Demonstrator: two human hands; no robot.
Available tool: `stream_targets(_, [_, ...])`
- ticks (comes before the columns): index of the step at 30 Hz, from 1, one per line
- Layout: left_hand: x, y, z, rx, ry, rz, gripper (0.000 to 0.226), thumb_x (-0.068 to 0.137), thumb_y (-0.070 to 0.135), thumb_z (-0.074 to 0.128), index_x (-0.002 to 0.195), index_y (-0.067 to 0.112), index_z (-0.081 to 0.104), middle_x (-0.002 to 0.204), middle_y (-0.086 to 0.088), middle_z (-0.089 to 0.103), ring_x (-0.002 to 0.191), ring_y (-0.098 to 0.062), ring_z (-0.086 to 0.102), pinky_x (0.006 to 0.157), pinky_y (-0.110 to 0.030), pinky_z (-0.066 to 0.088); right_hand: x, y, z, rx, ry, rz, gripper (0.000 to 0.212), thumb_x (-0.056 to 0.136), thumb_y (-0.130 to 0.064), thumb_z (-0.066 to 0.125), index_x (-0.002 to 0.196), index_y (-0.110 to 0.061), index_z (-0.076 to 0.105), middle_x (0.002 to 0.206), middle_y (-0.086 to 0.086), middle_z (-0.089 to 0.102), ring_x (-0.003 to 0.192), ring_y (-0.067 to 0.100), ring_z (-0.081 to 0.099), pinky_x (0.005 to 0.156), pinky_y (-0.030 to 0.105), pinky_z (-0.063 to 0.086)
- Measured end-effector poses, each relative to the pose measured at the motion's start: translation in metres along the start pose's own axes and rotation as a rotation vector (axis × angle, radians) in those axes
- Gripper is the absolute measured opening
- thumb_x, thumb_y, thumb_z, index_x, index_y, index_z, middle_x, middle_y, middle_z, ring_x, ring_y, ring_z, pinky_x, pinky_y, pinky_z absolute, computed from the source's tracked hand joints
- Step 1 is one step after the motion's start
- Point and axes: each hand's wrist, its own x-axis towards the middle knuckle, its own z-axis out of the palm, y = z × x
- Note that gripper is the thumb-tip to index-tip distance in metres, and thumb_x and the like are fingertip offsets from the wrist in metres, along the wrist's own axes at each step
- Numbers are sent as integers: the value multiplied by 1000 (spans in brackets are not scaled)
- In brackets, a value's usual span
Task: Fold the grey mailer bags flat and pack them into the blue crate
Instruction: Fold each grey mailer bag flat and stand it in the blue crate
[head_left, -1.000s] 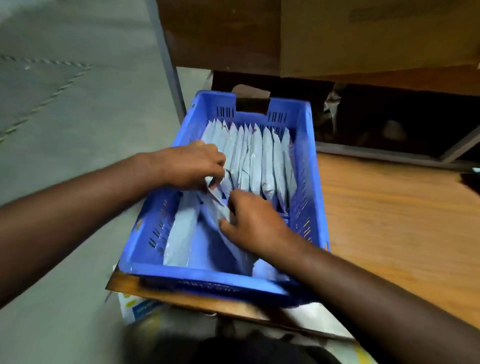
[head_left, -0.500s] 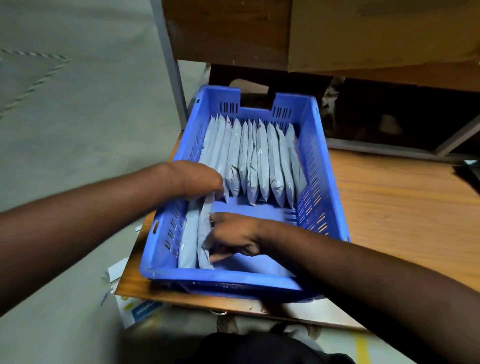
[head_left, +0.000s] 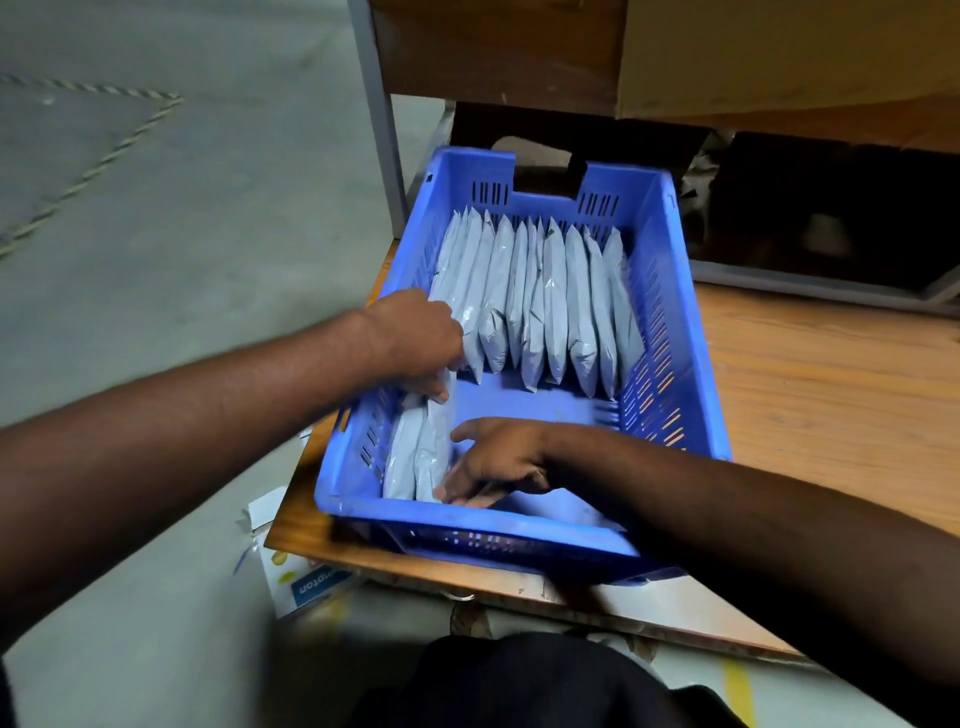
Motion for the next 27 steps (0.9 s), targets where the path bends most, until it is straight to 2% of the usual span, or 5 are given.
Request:
stream_targets(4, [-6,4,2,19,60,0,48,93,64,54,131,35,62,130,6,58,123,-22,53,90,-38,46,9,-6,9,-254,58,-14,104,58,-32,96,145,-1,47,121,24,71,101,32,72,98,50,56])
stream_targets(8, [-23,5,-3,-275,349,-129,45,97,53,55,137,32,60,128,7,66,121,-23,57,94,-39,49,-43,-8,-31,-663,372,-290,52,92,-41,74,135,-16,57,118,3,73,102,22,69,89,34,54])
stream_targets(11, [-33,21,-13,-659,583,-249,38,99,46,57,134,34,63,127,13,68,119,-16,58,96,-34,47,-93,13,-63,-423,620,-678,19,95,-29,72,113,-23,68,94,-9,73,87,11,70,82,29,54])
stream_targets(15, [-18,57,-55,-977,721,-192,34,97,44,56,127,33,68,116,19,71,108,-2,64,95,-34,52,-149,50,-90,-47,759,-921,17,94,-10,74,108,-18,72,95,-4,77,88,11,72,81,24,56])
stream_targets(27, [164,214,-246,-923,775,-6,31,91,45,54,113,34,72,107,16,74,102,-8,67,85,-38,56,-257,233,-223,222,1178,-847,15,95,-8,73,105,-19,75,101,-2,78,98,19,74,85,32,56])
